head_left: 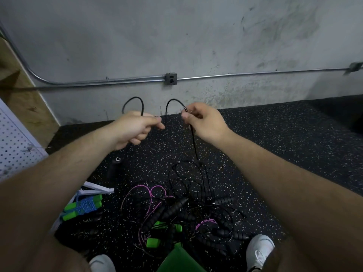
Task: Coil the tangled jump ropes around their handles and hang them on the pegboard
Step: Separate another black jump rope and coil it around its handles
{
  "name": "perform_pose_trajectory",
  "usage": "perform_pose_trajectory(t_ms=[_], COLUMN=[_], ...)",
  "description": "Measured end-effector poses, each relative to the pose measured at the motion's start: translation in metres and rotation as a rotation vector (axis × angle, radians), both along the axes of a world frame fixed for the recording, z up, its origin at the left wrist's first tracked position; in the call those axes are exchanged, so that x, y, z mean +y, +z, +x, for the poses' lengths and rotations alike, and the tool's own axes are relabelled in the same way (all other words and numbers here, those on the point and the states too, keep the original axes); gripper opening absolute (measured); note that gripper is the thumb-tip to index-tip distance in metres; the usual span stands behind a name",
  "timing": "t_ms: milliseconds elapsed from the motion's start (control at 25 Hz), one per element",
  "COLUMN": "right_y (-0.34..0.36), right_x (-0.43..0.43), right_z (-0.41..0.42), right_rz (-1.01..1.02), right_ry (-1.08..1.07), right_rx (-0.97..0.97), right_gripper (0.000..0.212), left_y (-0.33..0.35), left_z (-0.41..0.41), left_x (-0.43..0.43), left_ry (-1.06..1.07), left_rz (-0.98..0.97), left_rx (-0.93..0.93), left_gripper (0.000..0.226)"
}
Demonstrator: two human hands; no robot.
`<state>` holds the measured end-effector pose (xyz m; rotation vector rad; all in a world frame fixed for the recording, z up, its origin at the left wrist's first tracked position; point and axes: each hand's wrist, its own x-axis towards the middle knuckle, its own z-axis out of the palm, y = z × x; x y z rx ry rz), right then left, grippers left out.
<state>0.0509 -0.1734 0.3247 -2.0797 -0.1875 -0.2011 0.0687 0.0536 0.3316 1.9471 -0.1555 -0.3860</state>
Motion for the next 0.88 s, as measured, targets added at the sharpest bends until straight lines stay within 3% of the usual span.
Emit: perform_pose_trajectory(t_ms=[80,160,280,360,440,520,600,680,800,880], right_y=[0.006,0.011,0.014,0.013,0.008,-0.004,-0.023,-0.036,-0.036,-0.032], right_x=[0.004,0.008,0.014,0.011,0.002,-0.005,-0.003,0.002,0.007,0.014], right_z=[-0.001,-0.003,-0.004,-0.003,-0.002,-0.005,-0.008,-0.007,0.0,-0.001], right_rz=[0.106,0.188,0.265,0.305,0.267,0.077,-0.208,-0.346,-0.209,-0.121], right_ry=[0.019,0.053,0.101,0.065,-0.005,0.066,0.238,0.305,0.258,0.327], right_rx=[-0.023,-0.033,-0.065,-0.087,-0.034,0.147,0.365,0.41,0.391,0.422], right_gripper=[0.004,0.004,0.007,0.012,0.023,0.034,0.029,0.015,0.012,0.03], left_y=[-0.005,-0.013,-0.022,-0.02,-0.014,-0.005,0.004,0.009,0.011,0.013], left_z=[-0.005,-0.012,-0.016,-0.013,-0.008,-0.006,-0.005,-0.004,-0.003,-0.006], left_x=[-0.013,-0.028,-0.053,-0.059,-0.06,-0.057,-0.052,-0.045,-0.03,-0.025], left_ry=[-0.044,-0.101,-0.075,0.014,0.066,0.072,0.019,-0.033,-0.049,-0.066], left_rz=[-0.031,-0.04,-0.029,-0.05,-0.1,-0.21,-0.282,-0.256,-0.243,-0.292], left_rx=[-0.015,-0.027,-0.124,-0.202,-0.256,-0.243,-0.196,-0.151,-0.099,-0.078], left_gripper=[0.023,0.037,0.016,0.016,0.018,0.014,0.014,0.019,0.021,0.018])
